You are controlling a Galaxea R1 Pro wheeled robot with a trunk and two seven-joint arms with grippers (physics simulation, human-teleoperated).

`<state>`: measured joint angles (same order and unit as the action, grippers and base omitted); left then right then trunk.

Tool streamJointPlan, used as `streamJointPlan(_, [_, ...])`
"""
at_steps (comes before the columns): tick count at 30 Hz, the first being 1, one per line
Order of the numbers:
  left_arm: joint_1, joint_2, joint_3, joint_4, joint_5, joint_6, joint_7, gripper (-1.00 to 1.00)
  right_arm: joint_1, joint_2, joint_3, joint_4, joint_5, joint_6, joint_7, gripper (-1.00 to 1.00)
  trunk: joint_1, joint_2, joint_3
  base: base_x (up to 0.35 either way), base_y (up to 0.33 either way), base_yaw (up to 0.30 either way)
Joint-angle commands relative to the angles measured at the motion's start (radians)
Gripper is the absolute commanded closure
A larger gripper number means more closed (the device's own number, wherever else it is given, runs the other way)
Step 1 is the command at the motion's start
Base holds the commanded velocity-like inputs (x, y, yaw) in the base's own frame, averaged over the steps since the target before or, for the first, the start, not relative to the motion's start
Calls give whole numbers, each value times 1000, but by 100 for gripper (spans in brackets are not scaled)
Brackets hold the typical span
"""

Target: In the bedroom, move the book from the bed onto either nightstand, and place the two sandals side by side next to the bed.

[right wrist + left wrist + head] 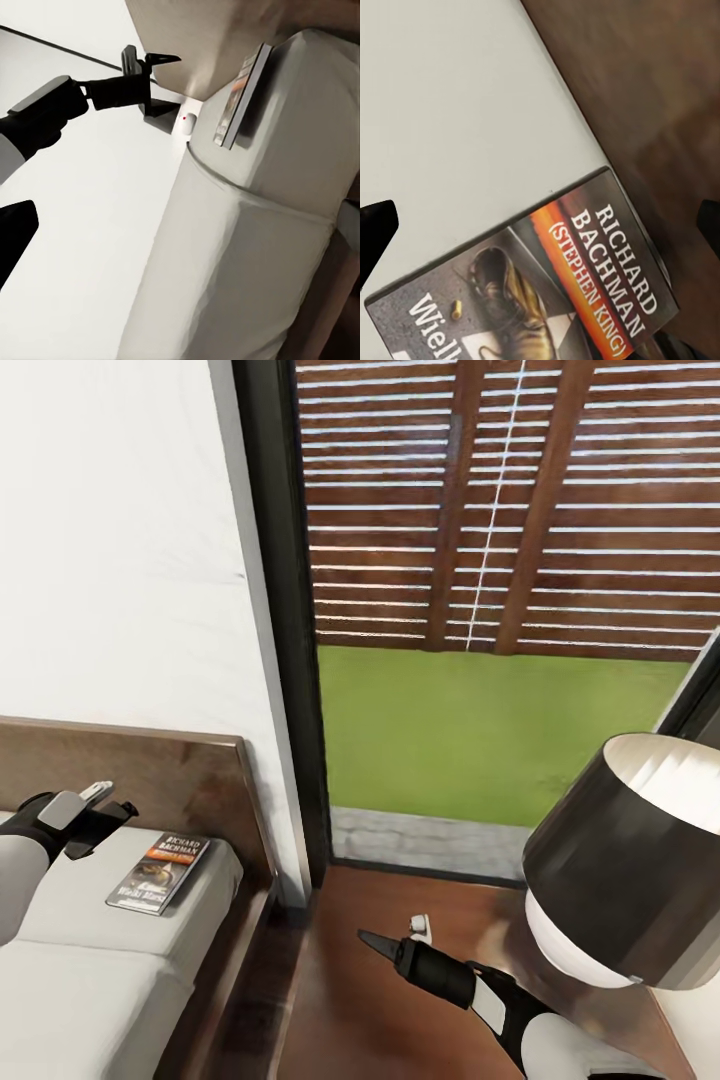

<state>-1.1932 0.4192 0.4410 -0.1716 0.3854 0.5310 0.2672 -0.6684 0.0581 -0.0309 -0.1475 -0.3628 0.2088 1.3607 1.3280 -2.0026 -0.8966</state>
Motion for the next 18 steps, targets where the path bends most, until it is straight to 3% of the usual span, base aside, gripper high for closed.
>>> streamJointPlan(1, [0, 0, -1, -2, 11, 4, 7, -100, 0, 0, -3, 0, 0, 10, 3, -100, 0, 0, -2, 0, 0, 0])
streamJointPlan(18, [0, 3, 3, -2, 25, -5, 5, -100, 0, 0, -4, 0, -1, 11, 3, -100, 0, 0, -19, 0, 0, 0])
